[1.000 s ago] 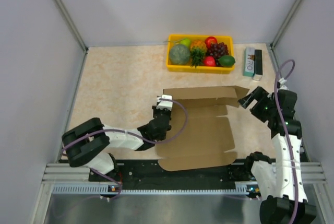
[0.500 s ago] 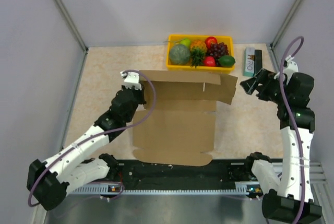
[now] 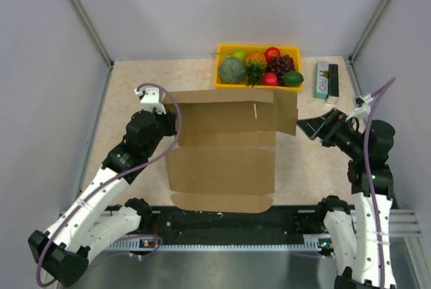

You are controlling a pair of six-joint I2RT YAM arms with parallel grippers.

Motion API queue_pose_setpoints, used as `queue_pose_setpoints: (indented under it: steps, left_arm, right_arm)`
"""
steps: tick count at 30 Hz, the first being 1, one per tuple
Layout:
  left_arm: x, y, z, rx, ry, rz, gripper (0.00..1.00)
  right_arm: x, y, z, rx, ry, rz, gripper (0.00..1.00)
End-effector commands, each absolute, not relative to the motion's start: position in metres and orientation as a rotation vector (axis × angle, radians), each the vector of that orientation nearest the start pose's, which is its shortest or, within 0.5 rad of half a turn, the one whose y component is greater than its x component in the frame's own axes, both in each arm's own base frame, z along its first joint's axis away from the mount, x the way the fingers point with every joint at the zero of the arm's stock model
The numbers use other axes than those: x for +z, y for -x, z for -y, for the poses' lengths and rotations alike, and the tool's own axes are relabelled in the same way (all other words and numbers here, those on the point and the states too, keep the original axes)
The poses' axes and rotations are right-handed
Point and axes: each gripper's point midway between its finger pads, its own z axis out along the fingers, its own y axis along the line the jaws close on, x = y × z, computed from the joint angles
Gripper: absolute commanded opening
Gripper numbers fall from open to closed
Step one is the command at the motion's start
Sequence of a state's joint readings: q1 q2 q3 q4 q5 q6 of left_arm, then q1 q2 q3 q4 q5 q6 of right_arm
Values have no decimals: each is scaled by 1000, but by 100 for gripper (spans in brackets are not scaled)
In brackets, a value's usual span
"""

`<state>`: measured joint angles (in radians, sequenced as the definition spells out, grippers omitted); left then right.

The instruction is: Fold the paper box

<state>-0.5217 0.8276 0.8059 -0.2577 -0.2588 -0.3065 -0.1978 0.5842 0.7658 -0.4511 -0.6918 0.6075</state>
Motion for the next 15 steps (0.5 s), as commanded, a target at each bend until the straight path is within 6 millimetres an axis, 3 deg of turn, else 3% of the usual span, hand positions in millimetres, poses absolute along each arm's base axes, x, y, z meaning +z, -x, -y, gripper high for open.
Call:
queue_pose_setpoints:
  steps: [1,2,4,5,8,10,13,14,15]
  left_arm:
    - [264,-287,135,-417,18,-1823,0]
    - [266,-288,134,-414,24,-1810,0]
    - [270,-290,133,-406,17,-1776,0]
    - [274,-290,132,-406,16,-1753,0]
    - [279,-292,132,-403,-13,-1688,0]
    - [281,-294,132,-398,-30,-1627,0]
    - [271,-297,125,-362,-1,-1631,0]
    - [270,-297,125,-360,2,-1633,0]
    - [268,-298,124,-353,5,-1638,0]
  right_arm:
    - [285,-224,-113,1041,-308,-1882,77]
    - [279,-213,-134,1076,-255,-1942,76]
    - [279,-215,-135,987,-295,-1944,75]
    - [275,-206,-145,990,-262,-1982,74]
    - [295,-208,-154,1021,-247,-1991,72]
    - [322,-203,-162,1099,-243,-1967,70]
    - [334,-201,-145,971,-302,-2017,70]
    - [335,-202,-142,937,-284,-2029,70]
    - [349,-201,-140,903,-199,-2001,71]
